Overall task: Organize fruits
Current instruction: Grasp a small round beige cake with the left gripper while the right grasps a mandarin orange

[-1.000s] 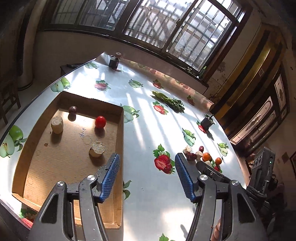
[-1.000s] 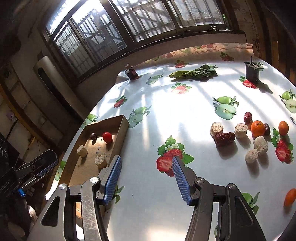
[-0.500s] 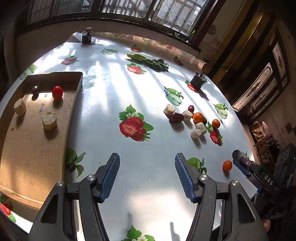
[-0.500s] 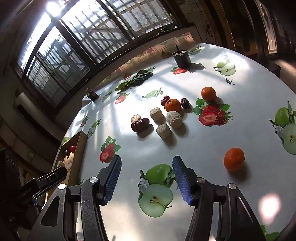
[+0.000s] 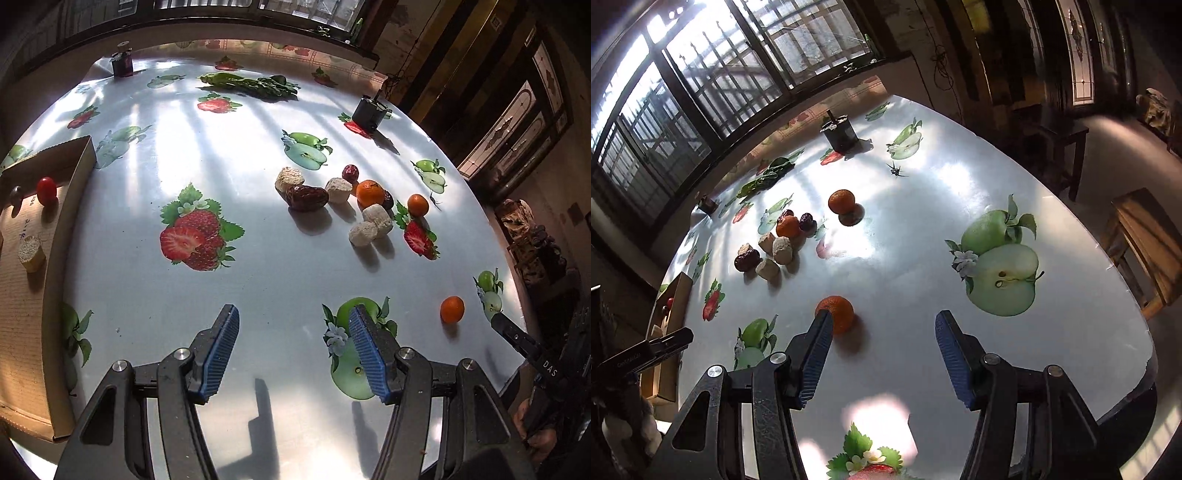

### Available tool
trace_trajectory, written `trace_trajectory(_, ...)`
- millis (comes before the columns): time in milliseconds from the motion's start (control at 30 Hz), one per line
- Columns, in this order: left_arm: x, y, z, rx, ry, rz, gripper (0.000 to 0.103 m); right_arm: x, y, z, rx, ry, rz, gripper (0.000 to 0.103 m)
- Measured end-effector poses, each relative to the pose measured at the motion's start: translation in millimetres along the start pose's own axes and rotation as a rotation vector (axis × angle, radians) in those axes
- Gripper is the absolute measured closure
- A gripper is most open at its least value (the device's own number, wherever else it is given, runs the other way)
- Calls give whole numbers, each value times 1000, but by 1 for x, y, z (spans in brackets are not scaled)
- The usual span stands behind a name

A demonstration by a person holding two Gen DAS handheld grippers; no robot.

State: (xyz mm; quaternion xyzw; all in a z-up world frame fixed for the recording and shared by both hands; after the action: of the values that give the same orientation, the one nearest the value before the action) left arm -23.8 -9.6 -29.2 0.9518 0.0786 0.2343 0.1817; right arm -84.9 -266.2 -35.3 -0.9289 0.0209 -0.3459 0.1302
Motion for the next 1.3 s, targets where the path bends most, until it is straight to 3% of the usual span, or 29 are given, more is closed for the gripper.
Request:
trace_trajectory(167,13,37,27,-19,-29,96,42,4,-25,28,71,-58,-51,42)
trace_trajectory(233,18,47,41,-12,-39,130,44,8,-33,40,54,-85,-100,50)
trace_trajectory(333,23,60,60,-13,-58,158,52,13,-37,49,22,-99,-161,52)
trace_trajectory(533,32,86,82,-24,4,286,52,11,-35,59,19,-123,-180,52)
trace_trajectory(667,35,83,104,7,-25,291,53,10,-35,66,27,-142,-189,52)
trace_trajectory(767,32,84,108,3,-17,311,59,9,-38,69,36,-151,-203,52)
trace_trajectory(933,28,89,110,2,-11,335,80,7,-45,70,24,-151,-239,56)
trace_trajectory(1133,25,89,107,4,-5,343,80,1,-59,71,9,-154,-293,70)
trace_trajectory(1300,27,86,92,-30,-1,305,80,0,-62,68,-43,-144,-327,71)
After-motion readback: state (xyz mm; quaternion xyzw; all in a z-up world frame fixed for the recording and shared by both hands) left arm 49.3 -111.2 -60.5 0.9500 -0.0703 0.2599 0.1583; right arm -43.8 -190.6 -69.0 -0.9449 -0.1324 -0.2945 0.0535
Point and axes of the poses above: each gripper's, at about its wrist camera, not at the fingertips, and z roughly the way its jaws point, y to its right, x to its top, the point moved 10 cm from there along z, roughly the way its jaws point, and after that the axes turned 13 degrees about -z, right-handed, at the moved point
